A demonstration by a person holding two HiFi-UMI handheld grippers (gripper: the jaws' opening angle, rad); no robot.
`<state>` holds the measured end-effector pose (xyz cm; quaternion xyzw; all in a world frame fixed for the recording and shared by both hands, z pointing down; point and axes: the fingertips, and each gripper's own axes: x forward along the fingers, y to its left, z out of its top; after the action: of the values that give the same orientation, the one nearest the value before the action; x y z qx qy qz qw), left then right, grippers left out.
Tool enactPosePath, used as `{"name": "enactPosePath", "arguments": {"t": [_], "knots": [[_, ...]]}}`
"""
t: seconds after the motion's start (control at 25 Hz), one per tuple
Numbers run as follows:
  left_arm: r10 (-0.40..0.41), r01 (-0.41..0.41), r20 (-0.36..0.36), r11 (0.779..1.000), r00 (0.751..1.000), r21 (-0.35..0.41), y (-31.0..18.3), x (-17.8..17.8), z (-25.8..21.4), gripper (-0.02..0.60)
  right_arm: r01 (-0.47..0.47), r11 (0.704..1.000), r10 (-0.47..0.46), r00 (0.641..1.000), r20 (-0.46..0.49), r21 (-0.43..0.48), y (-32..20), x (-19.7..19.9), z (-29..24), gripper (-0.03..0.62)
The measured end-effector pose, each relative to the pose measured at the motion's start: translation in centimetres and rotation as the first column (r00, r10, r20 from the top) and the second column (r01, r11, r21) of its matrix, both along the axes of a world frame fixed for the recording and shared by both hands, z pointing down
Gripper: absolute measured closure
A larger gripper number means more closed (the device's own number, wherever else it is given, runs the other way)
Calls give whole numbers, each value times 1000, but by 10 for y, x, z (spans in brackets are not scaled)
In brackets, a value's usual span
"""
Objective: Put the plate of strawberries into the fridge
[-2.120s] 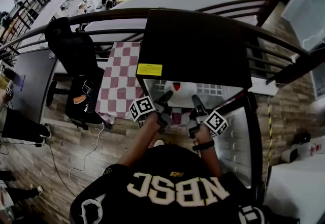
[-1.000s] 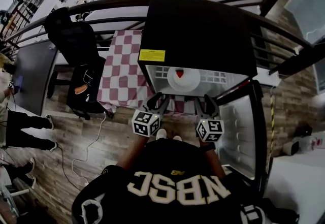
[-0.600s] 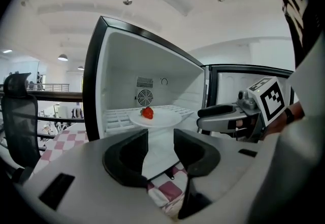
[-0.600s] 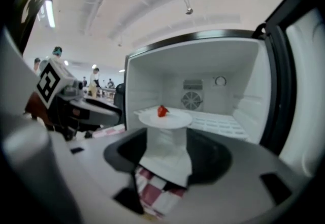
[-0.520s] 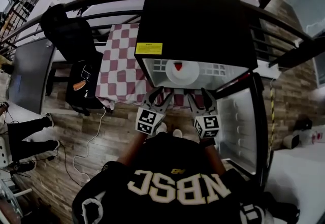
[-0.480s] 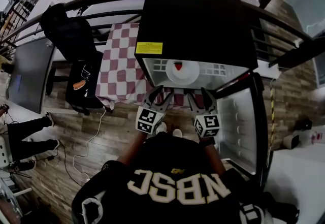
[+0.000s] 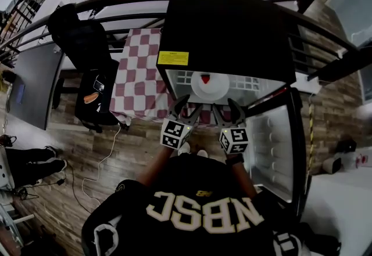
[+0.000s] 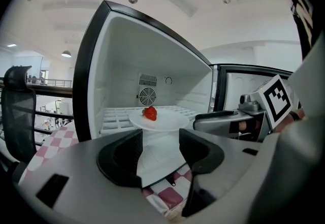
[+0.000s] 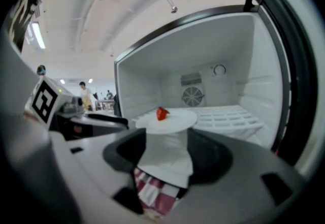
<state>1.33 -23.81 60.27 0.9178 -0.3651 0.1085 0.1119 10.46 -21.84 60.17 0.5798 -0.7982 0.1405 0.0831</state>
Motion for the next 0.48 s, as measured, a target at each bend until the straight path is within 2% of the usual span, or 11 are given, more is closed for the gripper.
{"name": "enactPosePath", "arguments": {"t": [0.28, 0.48], "knots": [[-13, 13, 15, 1000, 1000, 0, -12, 0, 4, 359, -14, 1000, 14, 1000, -11, -10, -11, 5, 1, 349], [5, -4, 15, 1000, 1000, -9, -17, 2, 7, 360, 13, 1000, -12, 1000, 10, -22, -16, 0, 6, 352]]}}
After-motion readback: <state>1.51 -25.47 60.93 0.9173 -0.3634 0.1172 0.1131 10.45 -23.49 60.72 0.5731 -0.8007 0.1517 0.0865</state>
